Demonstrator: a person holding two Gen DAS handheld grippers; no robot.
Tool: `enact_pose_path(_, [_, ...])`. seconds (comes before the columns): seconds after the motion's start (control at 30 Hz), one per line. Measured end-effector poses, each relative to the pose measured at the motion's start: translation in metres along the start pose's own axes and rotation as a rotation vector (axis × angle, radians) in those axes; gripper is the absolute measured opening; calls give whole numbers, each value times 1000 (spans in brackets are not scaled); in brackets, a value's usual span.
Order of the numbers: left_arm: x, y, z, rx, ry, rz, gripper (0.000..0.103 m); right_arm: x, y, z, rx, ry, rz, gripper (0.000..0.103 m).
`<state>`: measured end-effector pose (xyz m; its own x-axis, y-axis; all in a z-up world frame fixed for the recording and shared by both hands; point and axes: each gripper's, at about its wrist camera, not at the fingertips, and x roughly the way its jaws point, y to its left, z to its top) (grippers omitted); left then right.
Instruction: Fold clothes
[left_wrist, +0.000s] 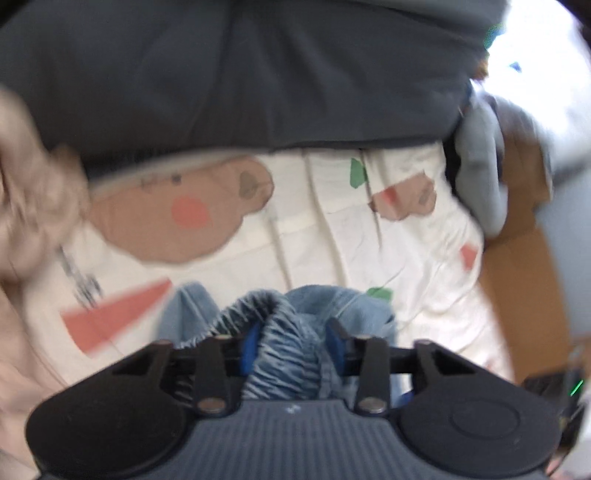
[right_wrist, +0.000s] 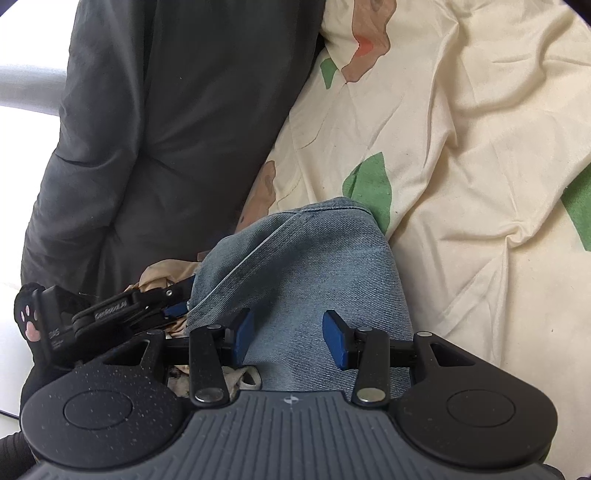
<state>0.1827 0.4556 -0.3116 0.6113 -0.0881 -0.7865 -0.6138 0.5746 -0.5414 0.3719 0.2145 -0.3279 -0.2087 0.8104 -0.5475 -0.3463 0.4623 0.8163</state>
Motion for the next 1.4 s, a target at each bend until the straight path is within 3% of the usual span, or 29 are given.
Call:
enact_pose_path(0.03, [0,4,-1,-35,0,-10,16,0,1,0,-2,3,-1,48])
enact_pose_path(0.13, [-7,5,-6,-52,-11,-53,8,-2,5,0,-11,8,7,48])
enact_pose_path(0.27, [-26,-18,-17,36,-34,-62,7,-8,10,-1,-22,3,19,48])
enact_pose_path(0.43, [-48,-50,-39,131,-82,-20,7,-20,22,2,-26,-3,68,48])
enact_pose_path(0.7, [-69,-83,-87,219,-90,-8,6,-31,19,4,146,5,168,48])
enact_pose_path(1.1, [-80,-105,-134,321,-54,14,6,-25,7,-14,299,126,73,48])
enact_pose_path(1.3, [-79,-113,-150,369,-24,23,6,-36,2,-26,281,175,42,48])
enact_pose_path(1.4, [-78,-114,-158,373,0,15,6,-42,-4,-35,282,186,32,55])
